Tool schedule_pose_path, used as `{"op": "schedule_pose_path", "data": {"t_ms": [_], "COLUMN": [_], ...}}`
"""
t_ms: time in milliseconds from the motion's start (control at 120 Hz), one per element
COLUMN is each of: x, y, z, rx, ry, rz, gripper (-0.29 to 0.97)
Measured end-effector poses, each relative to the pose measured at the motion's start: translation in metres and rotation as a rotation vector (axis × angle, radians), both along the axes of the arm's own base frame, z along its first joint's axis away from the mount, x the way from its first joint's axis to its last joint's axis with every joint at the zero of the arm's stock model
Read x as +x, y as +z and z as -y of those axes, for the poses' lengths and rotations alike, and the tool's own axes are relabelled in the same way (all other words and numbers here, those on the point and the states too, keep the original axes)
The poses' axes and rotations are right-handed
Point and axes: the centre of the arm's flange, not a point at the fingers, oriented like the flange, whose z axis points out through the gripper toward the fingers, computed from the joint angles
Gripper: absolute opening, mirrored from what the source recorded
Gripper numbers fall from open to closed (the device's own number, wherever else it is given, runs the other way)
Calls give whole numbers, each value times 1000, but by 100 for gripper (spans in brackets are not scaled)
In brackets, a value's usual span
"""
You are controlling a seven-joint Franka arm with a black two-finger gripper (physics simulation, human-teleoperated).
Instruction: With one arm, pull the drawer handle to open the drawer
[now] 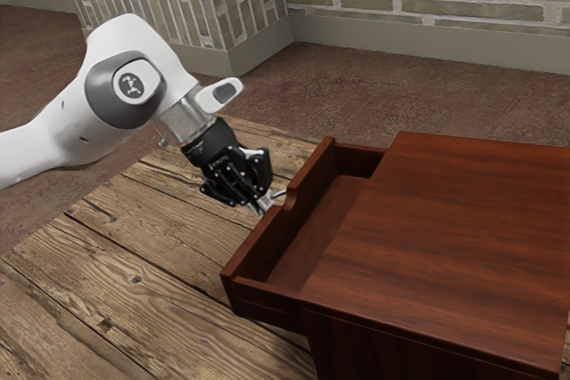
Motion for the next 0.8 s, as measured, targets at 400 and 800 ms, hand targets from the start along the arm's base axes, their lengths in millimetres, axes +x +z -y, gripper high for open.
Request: {"op": "schedule_pose_path", "data": {"t_ms": [400, 800], "x": [-8, -23], "y": [-1, 18], "z": [-21, -48], "rx": [1, -3], "ry": [23, 54], "rz": [3, 45], "gripper": [-2, -3]}}
